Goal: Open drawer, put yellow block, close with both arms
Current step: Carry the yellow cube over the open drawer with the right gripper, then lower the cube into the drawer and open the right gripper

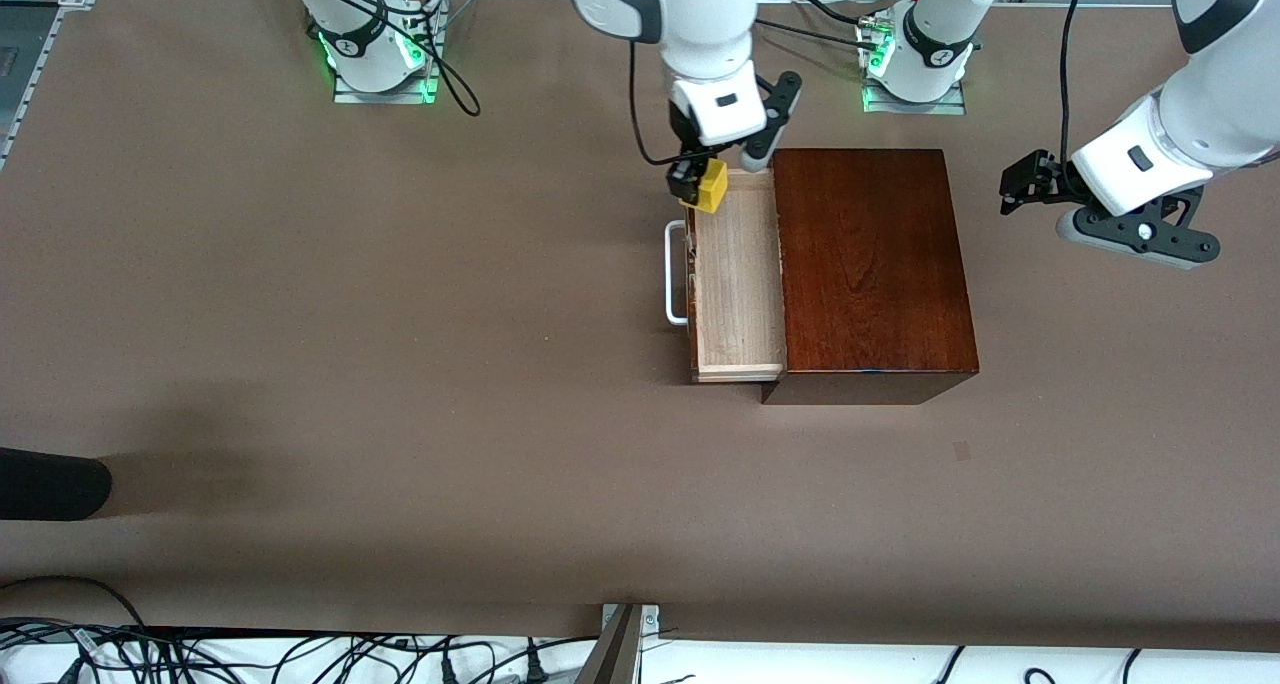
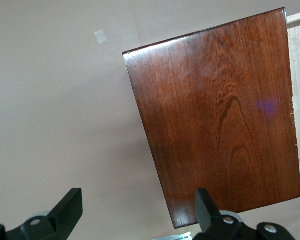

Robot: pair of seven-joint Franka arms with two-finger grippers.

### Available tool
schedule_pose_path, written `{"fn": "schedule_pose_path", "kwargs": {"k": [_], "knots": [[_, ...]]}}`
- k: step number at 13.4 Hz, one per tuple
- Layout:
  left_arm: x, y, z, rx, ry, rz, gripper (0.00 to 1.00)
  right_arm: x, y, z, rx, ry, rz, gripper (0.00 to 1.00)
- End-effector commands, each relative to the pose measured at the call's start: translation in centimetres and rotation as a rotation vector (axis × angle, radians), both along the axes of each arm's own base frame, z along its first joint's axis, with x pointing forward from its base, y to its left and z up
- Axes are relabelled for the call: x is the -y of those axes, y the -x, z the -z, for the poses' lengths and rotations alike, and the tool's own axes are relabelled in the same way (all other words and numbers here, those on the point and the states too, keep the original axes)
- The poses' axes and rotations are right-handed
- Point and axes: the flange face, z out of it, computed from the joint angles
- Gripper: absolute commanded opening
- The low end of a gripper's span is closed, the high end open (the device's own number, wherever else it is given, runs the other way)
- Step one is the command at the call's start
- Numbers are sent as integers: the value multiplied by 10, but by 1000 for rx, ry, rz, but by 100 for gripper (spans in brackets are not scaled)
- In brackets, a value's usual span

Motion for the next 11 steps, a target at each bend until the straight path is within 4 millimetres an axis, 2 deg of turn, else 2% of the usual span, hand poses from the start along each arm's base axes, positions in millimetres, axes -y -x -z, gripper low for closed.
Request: {"fn": "schedule_pose_path", "kwargs": {"k": [1,2,5,7,11], "knots": [[-1,6,0,18,16,12,100,-22,-1,27,29,26,-144,11],[1,6,0,18,16,15,100,-24,0,38,19,40,-175,16],[6,2,-1,21,35,17,100,-34,6,71,21,83,-258,17],[6,2,-1,20,39,18,100,-35,1,85,26,81,-272,17],[6,1,-2,22,42,17,100,-37,-3,94,37,68,-291,20]]}}
